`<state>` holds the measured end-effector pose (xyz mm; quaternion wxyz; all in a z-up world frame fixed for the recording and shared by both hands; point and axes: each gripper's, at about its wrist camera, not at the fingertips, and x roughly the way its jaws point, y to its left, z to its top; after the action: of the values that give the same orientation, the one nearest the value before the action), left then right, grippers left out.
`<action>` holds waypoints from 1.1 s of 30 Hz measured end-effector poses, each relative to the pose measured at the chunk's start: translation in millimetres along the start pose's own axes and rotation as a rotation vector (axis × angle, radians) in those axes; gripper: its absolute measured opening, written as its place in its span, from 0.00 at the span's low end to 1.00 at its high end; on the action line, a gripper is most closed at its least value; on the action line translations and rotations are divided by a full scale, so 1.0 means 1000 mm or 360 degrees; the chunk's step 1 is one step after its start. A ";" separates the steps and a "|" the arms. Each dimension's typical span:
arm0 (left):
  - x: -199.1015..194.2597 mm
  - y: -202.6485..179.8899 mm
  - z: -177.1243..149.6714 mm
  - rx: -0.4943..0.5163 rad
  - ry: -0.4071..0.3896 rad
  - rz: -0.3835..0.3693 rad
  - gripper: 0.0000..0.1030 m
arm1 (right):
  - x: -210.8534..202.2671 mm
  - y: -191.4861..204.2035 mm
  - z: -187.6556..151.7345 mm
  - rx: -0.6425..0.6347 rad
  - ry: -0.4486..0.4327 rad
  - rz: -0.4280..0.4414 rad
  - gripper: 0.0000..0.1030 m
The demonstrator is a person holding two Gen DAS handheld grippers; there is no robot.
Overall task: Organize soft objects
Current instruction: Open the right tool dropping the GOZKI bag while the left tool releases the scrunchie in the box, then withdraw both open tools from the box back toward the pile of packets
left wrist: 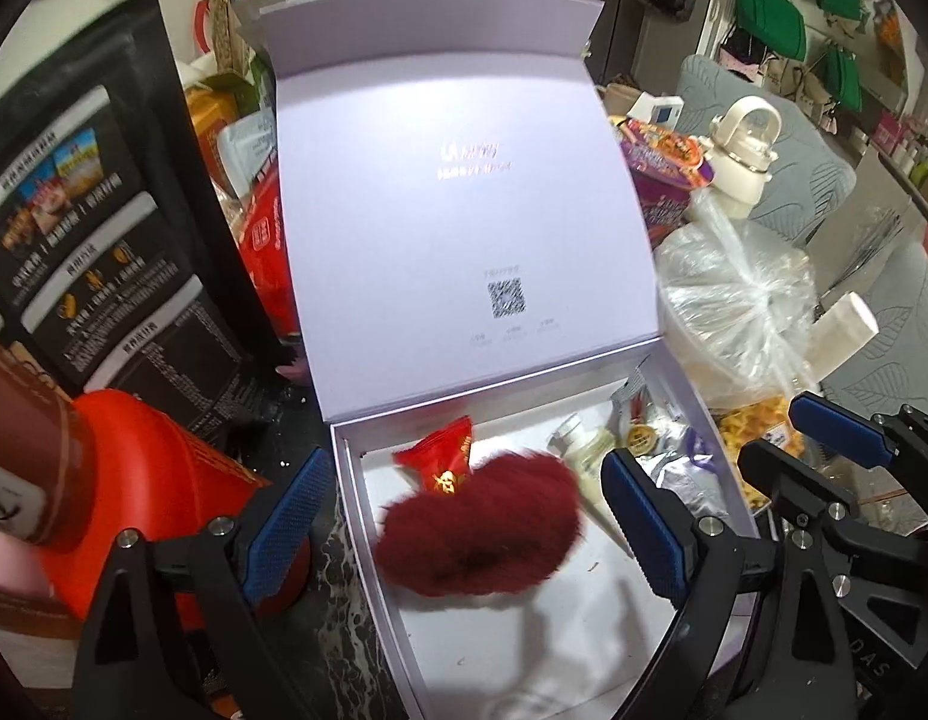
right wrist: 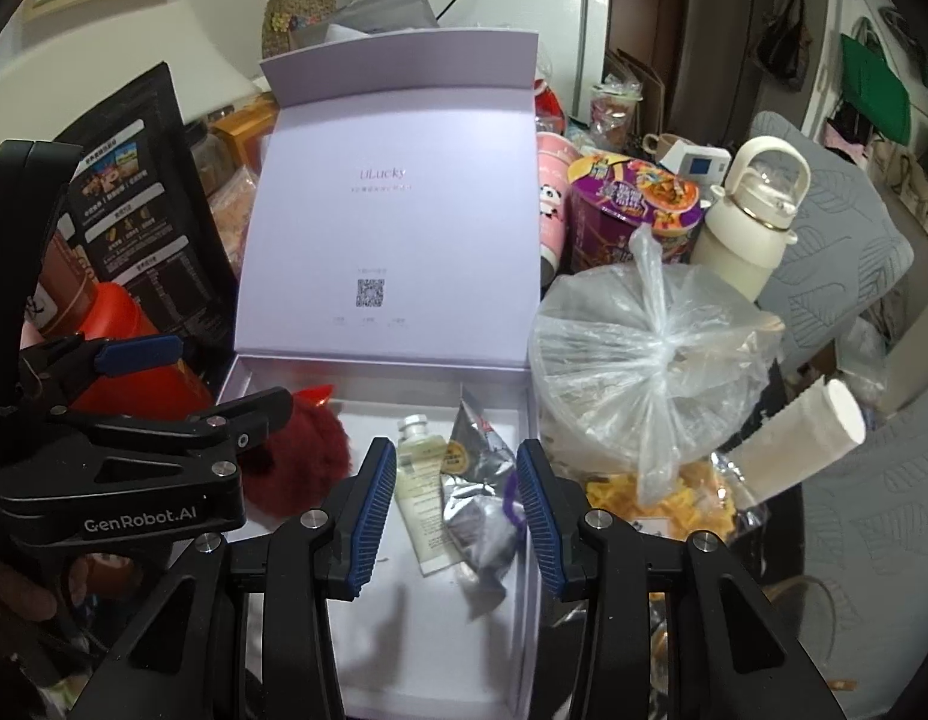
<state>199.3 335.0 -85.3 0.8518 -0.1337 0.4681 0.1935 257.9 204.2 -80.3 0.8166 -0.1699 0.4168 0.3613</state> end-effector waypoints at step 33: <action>-0.197 -0.030 -0.018 0.0065 -0.0489 0.0010 0.90 | -0.184 0.020 -0.012 -0.0034 -0.0479 -0.0029 0.52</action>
<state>103.2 260.7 74.2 0.9153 -0.0838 0.3365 0.2048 164.5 128.2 61.1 0.8712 -0.1262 0.2843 0.3798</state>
